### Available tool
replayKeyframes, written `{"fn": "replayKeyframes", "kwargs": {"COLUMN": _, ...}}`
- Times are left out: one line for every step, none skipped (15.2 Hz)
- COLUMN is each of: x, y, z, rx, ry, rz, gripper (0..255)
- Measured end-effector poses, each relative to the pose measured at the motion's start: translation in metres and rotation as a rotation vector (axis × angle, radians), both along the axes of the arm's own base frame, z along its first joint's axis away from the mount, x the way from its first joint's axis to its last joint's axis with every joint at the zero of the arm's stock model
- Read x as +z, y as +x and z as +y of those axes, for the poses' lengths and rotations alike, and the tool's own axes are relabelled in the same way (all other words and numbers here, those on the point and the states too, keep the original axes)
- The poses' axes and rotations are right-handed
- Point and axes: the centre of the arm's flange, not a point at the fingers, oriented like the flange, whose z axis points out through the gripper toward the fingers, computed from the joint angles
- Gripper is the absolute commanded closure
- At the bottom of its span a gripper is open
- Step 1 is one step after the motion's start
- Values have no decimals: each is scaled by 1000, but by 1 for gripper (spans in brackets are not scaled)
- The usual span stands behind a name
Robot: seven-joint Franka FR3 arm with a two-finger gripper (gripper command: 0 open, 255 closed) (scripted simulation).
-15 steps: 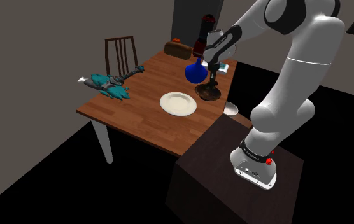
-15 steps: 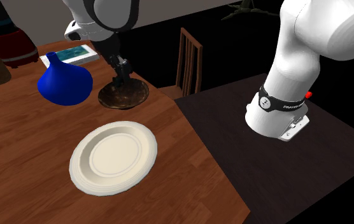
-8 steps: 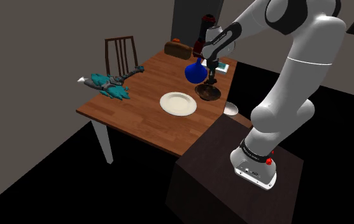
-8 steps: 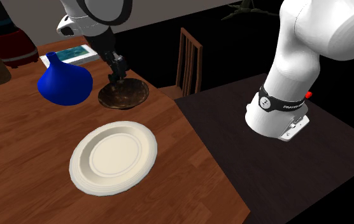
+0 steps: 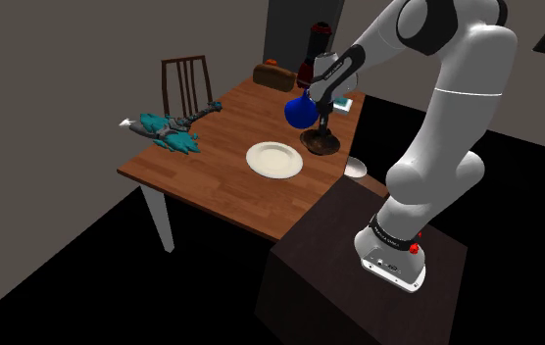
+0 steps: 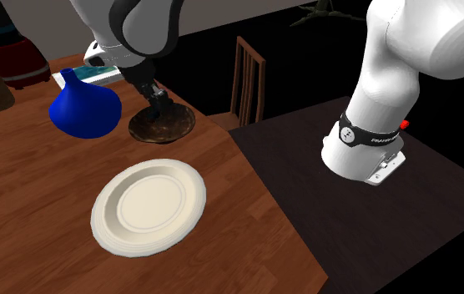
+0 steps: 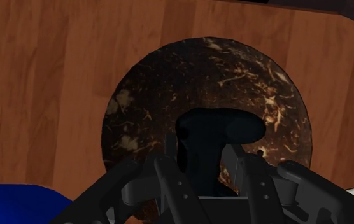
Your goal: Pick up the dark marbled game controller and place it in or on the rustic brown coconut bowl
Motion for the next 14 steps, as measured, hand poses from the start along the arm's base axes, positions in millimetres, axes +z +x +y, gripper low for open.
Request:
{"fn": "replayKeyframes", "kwargs": {"x": -6, "y": 0, "z": 1, "rx": 0, "ry": 0, "rz": 0, "gripper": 255}}
{"fn": "replayKeyframes", "kwargs": {"x": -11, "y": 0, "z": 1, "rx": 0, "ry": 0, "rz": 0, "gripper": 255}}
{"fn": "replayKeyframes", "kwargs": {"x": -15, "y": 0, "z": 1, "rx": 0, "ry": 0, "rz": 0, "gripper": 255}}
{"fn": "replayKeyframes", "kwargs": {"x": -17, "y": -1, "z": 1, "rx": 0, "ry": 0, "rz": 0, "gripper": 255}}
{"fn": "replayKeyframes", "kwargs": {"x": -19, "y": 0, "z": 1, "rx": 0, "ry": 0, "rz": 0, "gripper": 255}}
{"fn": "replayKeyframes", "kwargs": {"x": -19, "y": -1, "z": 1, "rx": 0, "ry": 0, "rz": 0, "gripper": 255}}
{"fn": "replayKeyframes", "kwargs": {"x": -20, "y": 0, "z": 1, "rx": 0, "ry": 0, "rz": 0, "gripper": 255}}
{"fn": "replayKeyframes", "kwargs": {"x": -20, "y": 0, "z": 1, "rx": 0, "ry": 0, "rz": 0, "gripper": 255}}
{"fn": "replayKeyframes", "kwargs": {"x": -20, "y": 0, "z": 1, "rx": 0, "ry": 0, "rz": 0, "gripper": 255}}
{"fn": "replayKeyframes", "kwargs": {"x": -20, "y": 0, "z": 1, "rx": 0, "ry": 0, "rz": 0, "gripper": 0}}
{"fn": "replayKeyframes", "kwargs": {"x": -20, "y": 0, "z": 1, "rx": 0, "ry": 0, "rz": 0, "gripper": 0}}
{"fn": "replayKeyframes", "kwargs": {"x": -20, "y": 0, "z": 1, "rx": 0, "ry": 0, "rz": 0, "gripper": 0}}
{"fn": "replayKeyframes", "kwargs": {"x": -20, "y": 0, "z": 1, "rx": 0, "ry": 0, "rz": 0, "gripper": 0}}
{"fn": "replayKeyframes", "kwargs": {"x": -20, "y": 0, "z": 1, "rx": 0, "ry": 0, "rz": 0, "gripper": 0}}
